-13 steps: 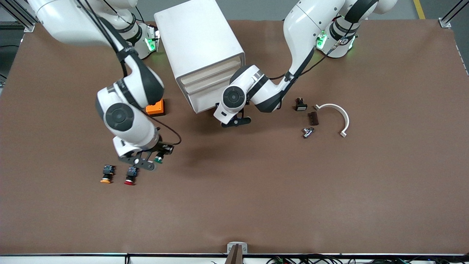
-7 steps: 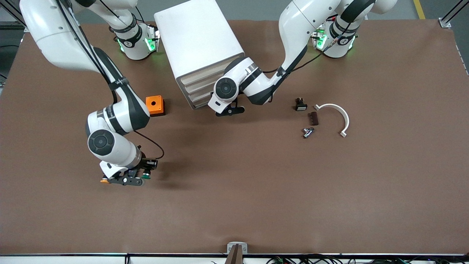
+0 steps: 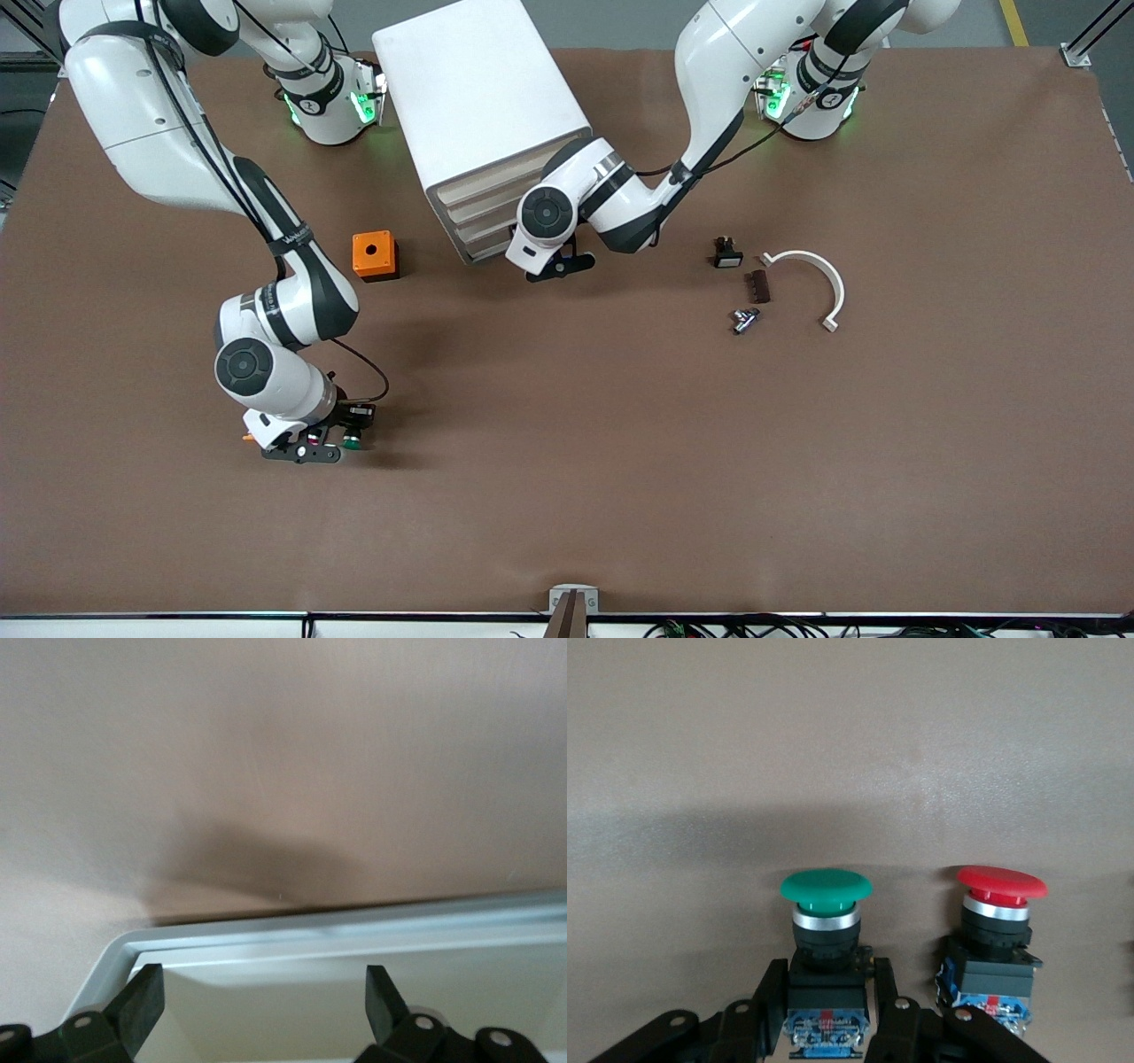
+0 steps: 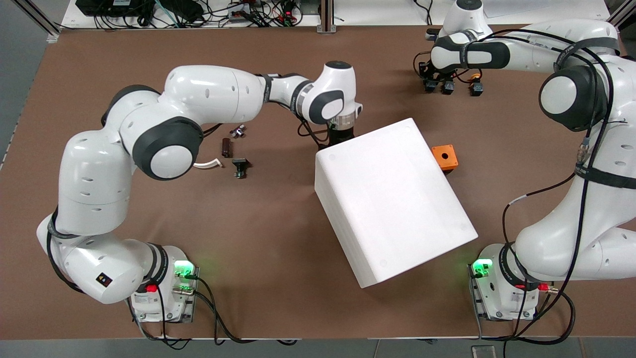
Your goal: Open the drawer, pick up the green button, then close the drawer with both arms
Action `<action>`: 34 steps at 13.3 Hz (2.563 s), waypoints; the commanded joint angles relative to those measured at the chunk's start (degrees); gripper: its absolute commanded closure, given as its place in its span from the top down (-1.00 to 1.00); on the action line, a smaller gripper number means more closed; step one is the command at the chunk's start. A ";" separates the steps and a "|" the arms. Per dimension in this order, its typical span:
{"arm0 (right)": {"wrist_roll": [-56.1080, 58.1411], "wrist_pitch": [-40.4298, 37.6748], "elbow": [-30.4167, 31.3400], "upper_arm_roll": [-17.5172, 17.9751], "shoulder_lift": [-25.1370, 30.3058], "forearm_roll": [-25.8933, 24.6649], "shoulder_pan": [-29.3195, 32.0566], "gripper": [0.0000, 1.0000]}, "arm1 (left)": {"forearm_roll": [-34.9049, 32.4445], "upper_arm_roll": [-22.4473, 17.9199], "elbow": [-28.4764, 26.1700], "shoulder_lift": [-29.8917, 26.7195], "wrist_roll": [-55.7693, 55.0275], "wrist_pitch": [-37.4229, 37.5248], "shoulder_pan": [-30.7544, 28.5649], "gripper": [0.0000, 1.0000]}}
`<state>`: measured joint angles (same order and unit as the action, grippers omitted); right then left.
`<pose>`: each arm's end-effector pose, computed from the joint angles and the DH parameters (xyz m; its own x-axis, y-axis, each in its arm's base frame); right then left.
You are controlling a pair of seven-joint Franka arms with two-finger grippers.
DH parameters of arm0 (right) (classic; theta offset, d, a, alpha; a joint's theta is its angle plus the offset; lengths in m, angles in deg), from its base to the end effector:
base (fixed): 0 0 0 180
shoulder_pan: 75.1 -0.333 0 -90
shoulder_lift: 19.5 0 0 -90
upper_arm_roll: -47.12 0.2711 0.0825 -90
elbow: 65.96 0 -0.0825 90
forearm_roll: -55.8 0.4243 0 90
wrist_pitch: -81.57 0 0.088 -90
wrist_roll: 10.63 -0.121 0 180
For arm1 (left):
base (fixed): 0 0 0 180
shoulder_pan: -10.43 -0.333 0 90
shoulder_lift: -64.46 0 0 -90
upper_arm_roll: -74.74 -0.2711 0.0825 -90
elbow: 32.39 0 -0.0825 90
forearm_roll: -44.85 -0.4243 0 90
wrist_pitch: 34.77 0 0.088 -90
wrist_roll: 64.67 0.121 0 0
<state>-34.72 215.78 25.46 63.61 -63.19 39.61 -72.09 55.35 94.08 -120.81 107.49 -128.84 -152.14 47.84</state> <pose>0.6821 0.1437 0.1252 0.9974 -0.0674 0.0252 -0.0673 -0.9977 -0.0018 0.3768 -0.5695 0.1453 0.8628 0.2739 -0.4248 0.2775 -0.9592 -0.0546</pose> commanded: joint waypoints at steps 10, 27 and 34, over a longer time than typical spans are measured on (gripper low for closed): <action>7.72 -13.79 -10.73 -0.91 6.23 5.71 0.51 1.00 | -6.98 -0.18 0.79 -23.49 11.24 17.96 -26.85 1.00; 18.21 -33.05 5.44 -19.12 46.42 16.45 -4.94 1.00 | -14.81 -0.36 1.84 -40.64 47.54 34.40 -47.69 1.00; 18.03 -32.61 5.89 -14.99 47.83 16.19 -0.46 1.00 | -14.19 -11.32 -0.71 -45.83 56.17 34.49 -40.34 1.00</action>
<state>-16.46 182.21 29.81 47.42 -17.11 54.90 -74.11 41.35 87.20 -118.84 64.93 -74.20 -117.91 3.18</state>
